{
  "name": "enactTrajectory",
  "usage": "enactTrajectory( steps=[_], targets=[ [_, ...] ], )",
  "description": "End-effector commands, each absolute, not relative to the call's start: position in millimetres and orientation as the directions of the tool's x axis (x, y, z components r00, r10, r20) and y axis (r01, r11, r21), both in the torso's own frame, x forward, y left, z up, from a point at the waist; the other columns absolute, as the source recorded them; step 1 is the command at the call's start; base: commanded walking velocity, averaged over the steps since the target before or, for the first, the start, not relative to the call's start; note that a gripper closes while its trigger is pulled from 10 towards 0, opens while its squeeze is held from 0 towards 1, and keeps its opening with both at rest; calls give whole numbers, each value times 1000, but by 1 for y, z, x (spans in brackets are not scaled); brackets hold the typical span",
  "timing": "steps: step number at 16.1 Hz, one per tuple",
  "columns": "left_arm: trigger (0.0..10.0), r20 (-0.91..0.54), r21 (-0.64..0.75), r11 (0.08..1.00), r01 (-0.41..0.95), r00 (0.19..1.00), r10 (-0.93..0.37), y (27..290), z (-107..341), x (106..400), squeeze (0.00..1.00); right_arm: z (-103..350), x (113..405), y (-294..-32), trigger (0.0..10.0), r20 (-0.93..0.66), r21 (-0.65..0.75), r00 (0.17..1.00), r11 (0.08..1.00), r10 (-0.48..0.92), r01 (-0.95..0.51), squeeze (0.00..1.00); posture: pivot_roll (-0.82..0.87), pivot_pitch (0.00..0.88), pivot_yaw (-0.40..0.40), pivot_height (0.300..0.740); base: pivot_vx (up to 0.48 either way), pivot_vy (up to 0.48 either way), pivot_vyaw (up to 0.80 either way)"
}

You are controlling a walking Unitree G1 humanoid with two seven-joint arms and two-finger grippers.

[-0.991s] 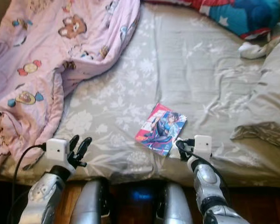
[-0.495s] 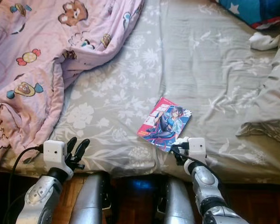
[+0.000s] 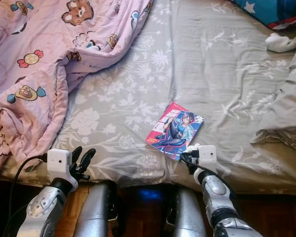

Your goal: Clean up the room

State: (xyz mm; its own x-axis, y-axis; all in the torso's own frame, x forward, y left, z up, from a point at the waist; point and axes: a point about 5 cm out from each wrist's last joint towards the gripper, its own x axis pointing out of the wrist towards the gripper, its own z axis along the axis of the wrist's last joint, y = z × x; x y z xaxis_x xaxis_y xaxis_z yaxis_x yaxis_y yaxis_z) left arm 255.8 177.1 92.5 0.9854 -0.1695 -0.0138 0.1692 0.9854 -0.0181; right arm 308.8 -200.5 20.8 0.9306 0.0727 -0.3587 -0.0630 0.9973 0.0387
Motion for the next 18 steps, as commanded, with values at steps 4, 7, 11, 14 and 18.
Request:
enactTrajectory(
  steps=[4, 7, 11, 14, 18],
  targets=[
    [10000, -55, -13, 985, 174, 983, -175, 179, 86, 248, 0, 4, 295, -194, 0, -423, 56, 901, 995, 95, -79, 0, 197, 418, 36, 632, 0, 0, 0],
    [10000, -66, -11, 984, 178, 982, -178, 179, 84, 247, 0, -1, 291, -194, 0, -451, 42, 889, 996, 85, -75, 0, 200, 419, 38, 632, 0, 0, 0],
    [10000, -72, -6, 984, 179, 981, -179, 180, 84, 248, 0, -1, 291, -193, 0, -447, 51, 890, 996, 87, -72, 0, 199, 408, 42, 632, 0, 0, 0],
    [10000, -78, -5, 984, 180, 981, -180, 181, 80, 247, 0, -5, 287, -191, 0, -452, 57, 889, 997, 77, -57, 0, 191, 363, 38, 632, 0, 0, 0],
    [10000, -93, -7, 985, 175, 980, -175, 182, 75, 248, 0, -7, 284, -194, 0, -445, 52, 895, 999, 23, 0, 0, 183, 318, 37, 632, 0, 0, 0]
  ],
)
